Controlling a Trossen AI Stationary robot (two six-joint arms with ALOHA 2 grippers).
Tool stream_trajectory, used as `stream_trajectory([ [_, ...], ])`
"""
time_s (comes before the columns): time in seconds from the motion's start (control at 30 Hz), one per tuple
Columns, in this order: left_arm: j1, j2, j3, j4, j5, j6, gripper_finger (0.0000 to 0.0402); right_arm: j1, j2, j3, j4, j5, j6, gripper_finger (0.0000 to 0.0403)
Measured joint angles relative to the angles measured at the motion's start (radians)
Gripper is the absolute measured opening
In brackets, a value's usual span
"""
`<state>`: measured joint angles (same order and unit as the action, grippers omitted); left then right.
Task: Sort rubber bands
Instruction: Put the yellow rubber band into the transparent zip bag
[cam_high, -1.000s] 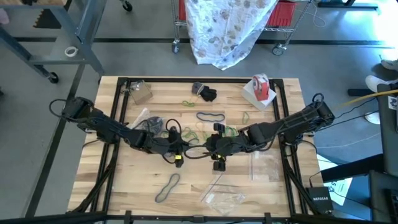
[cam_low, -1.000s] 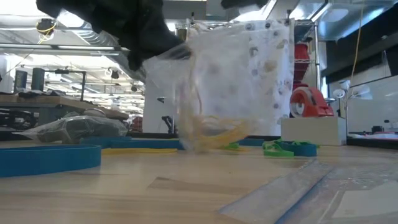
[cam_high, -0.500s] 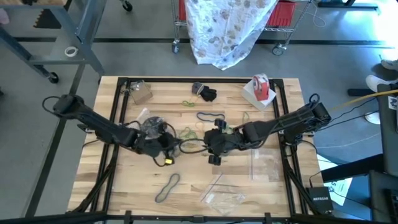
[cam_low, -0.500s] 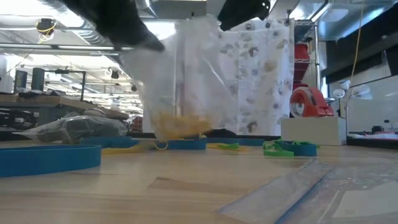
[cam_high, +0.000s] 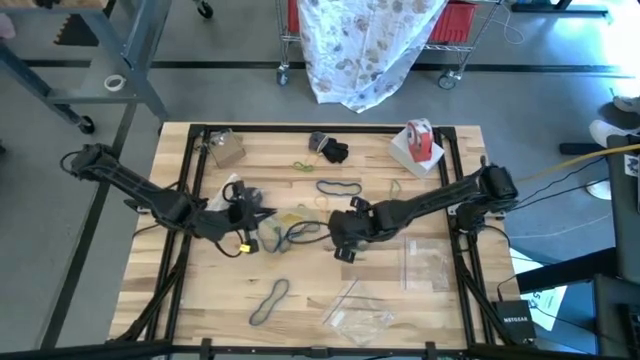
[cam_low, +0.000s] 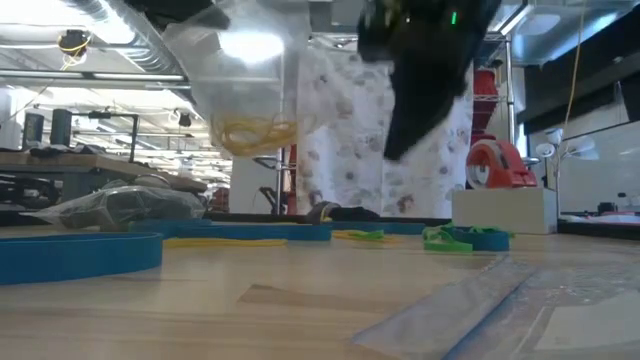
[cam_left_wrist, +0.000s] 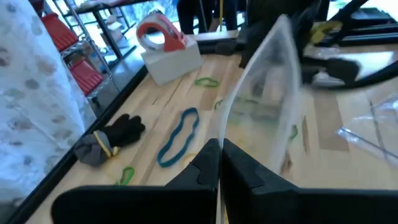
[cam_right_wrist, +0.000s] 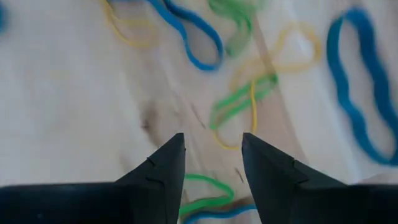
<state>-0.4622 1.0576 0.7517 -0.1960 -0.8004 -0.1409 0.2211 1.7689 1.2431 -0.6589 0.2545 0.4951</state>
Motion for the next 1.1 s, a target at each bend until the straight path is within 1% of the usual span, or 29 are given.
stream_trajectory([
  [0.1, -0.002, 0.001, 0.0, -0.047, 0.001, -0.036, 0.0001, -0.045, 0.036, -0.051, 0.031, -0.023, 0.025, 0.0152],
  [0.2, -0.002, 0.005, -0.006, -0.069, 0.001, -0.075, 0.0001, -0.085, 0.063, -0.077, 0.077, -0.035, 0.033, 0.0152],
  [0.3, -0.002, 0.007, -0.01, -0.095, 0.001, -0.119, 0.0001, -0.115, 0.099, -0.103, 0.133, -0.071, 0.032, 0.0152],
  [0.5, -0.002, 0.009, -0.01, -0.167, 0.004, -0.207, 0.0001, -0.159, 0.145, -0.106, 0.168, -0.072, 0.032, 0.0148],
  [0.57, -0.003, 0.009, -0.01, -0.187, 0.004, -0.236, 0.0001, -0.168, 0.146, -0.106, 0.169, -0.082, 0.027, 0.0132],
  [0.6, -0.003, 0.009, -0.01, -0.196, 0.004, -0.243, 0.0001, -0.17, 0.146, -0.106, 0.17, -0.083, 0.022, 0.0118],
  [0.67, -0.003, 0.009, -0.01, -0.196, 0.004, -0.246, 0.0001, -0.171, 0.147, -0.105, 0.17, -0.083, 0.014, 0.008],
  [0.73, -0.007, 0.012, -0.01, -0.197, 0.004, -0.25, 0.0001, -0.171, 0.147, -0.105, 0.169, -0.082, -0.004, 0.0033],
  [0.77, -0.009, 0.013, -0.01, -0.198, 0.004, -0.25, 0.0001, -0.171, 0.147, -0.105, 0.168, -0.082, -0.011, 0.0017],
  [0.8, -0.01, 0.013, -0.01, -0.198, 0.004, -0.251, 0.0001, -0.169, 0.147, -0.105, 0.166, -0.082, -0.023, 0.0009],
  [0.87, -0.015, 0.013, -0.01, -0.197, 0.004, -0.264, 0.0001, -0.165, 0.146, -0.105, 0.163, -0.078, -0.028, 0.0011],
  [0.93, -0.023, 0.013, -0.01, -0.198, 0.004, -0.276, 0.0001, -0.143, 0.132, -0.107, 0.143, -0.044, -0.032, 0.0005],
  [1.0, -0.027, 0.014, -0.01, -0.197, 0.004, -0.291, 0.0001, -0.11, 0.105, -0.111, 0.11, 0.0, -0.039, 0.0002],
  [1.1, -0.03, 0.02, -0.01, -0.198, 0.004, -0.307, 0.0001, -0.06, 0.048, -0.104, 0.067, 0.025, -0.02, 0.0001],
])
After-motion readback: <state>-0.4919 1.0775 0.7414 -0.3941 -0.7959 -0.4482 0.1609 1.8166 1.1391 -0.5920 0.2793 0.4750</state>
